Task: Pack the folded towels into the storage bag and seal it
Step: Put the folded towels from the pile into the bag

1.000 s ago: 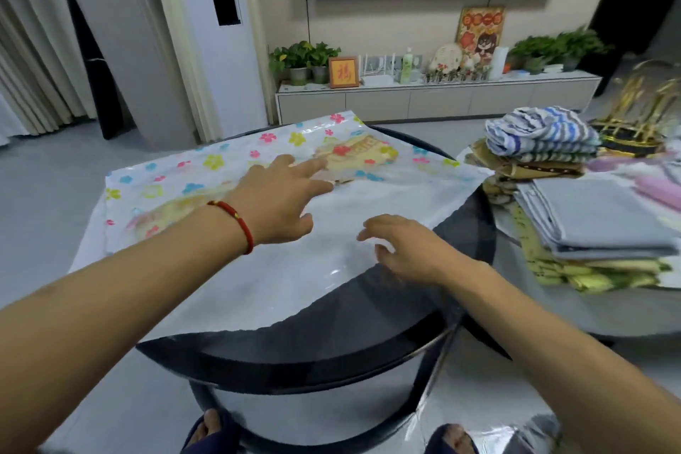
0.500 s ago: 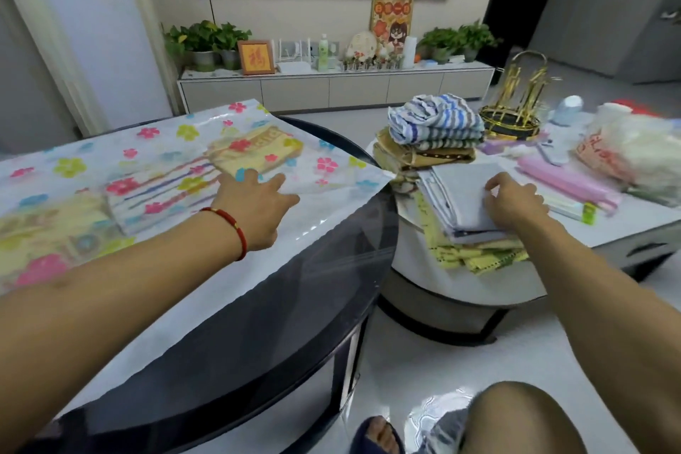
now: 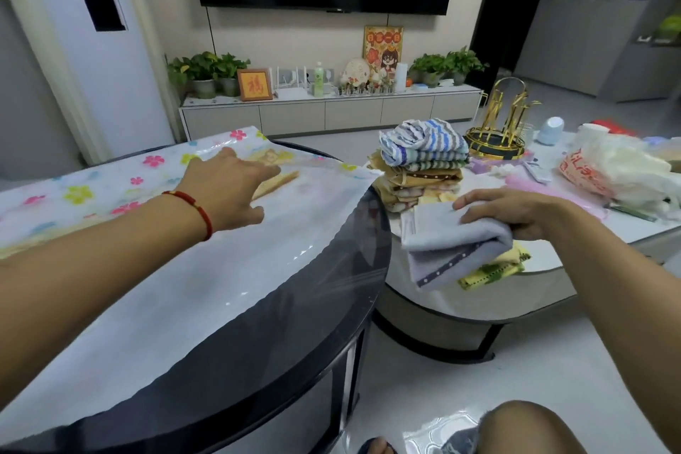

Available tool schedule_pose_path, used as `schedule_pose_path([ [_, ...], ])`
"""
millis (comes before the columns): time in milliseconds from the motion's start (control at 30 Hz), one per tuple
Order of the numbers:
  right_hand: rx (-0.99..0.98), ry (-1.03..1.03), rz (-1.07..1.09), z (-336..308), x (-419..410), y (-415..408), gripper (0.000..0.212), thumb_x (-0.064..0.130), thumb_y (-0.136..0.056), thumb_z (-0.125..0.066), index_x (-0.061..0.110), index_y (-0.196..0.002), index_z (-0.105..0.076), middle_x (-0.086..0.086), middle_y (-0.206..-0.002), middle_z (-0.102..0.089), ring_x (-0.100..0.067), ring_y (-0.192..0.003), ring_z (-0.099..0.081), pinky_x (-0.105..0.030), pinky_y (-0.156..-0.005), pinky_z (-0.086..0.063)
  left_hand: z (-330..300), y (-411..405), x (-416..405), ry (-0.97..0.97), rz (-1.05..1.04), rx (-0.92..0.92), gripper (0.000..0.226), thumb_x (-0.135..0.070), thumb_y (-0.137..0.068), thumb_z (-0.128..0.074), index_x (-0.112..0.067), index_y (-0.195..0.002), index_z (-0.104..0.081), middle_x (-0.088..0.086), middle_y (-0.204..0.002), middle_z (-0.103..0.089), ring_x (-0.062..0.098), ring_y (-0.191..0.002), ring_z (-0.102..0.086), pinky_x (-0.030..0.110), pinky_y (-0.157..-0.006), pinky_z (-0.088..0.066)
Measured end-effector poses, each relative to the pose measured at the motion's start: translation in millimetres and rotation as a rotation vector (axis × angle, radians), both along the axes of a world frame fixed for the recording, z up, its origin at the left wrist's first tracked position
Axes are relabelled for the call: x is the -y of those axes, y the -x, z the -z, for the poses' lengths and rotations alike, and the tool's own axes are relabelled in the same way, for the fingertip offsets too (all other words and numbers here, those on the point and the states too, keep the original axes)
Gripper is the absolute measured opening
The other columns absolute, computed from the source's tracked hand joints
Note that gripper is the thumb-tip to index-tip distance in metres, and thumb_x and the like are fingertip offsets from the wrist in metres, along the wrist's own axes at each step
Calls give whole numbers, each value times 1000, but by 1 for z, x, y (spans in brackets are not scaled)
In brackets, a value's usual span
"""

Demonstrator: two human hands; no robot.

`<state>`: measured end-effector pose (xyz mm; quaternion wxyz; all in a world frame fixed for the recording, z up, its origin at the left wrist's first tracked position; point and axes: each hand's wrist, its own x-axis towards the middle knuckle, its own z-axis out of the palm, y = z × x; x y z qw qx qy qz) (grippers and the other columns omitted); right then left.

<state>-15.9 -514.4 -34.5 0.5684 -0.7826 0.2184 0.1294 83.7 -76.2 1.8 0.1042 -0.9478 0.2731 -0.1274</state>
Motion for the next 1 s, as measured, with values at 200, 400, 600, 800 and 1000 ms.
schedule_pose_path([
  [200,201,-300,-381,-37,-74,26,51,10,-82,-82,19,-131,-69,-7,-138,-67,-33,-120,-68,-41,-88,-62,-34,-6,-13,-8,20,-3,94,-44,-71,-78,-42,-149,-26,2,-121,-62,28,-111,-52,31,-58,-37],
  [400,329,-587,-542,-20,-196,-33,61,-5,-92,-66,21,-146,-57,-13,-145,-61,-37,-130,-60,-43,-96,-59,-69,-16,-25,-98,18,-142,119,-44,-66,-87,-35,-156,-9,7,-142,-53,32,-123,-51,35,-77,-41],
  [600,235,-194,-245,42,-266,-89,56,-8,-87,-64,30,-128,-69,-16,-136,-59,-32,-114,-65,-43,-91,-62,-73,-13,-31,-144,46,-126,118,-35,-68,-86,-38,-155,-7,7,-131,-56,30,-115,-52,33,-65,-40],
  [800,514,-330,-264,20,-289,-158,49,-5,-82,-57,27,-110,-80,-7,-116,-75,-20,-96,-77,-31,-76,-62,-85,-14,-37,-170,116,-109,114,-48,-64,-84,-38,-151,-11,-2,-122,-57,23,-112,-46,36,-66,-48],
  [1000,524,-539,133,49,-328,-245,63,-5,-91,-62,20,-148,-51,-17,-145,-55,-35,-121,-61,-47,-104,-53,-103,-26,-39,-178,112,-80,119,-60,-66,-80,-38,-154,-3,-7,-134,-52,21,-122,-42,37,-76,-51],
])
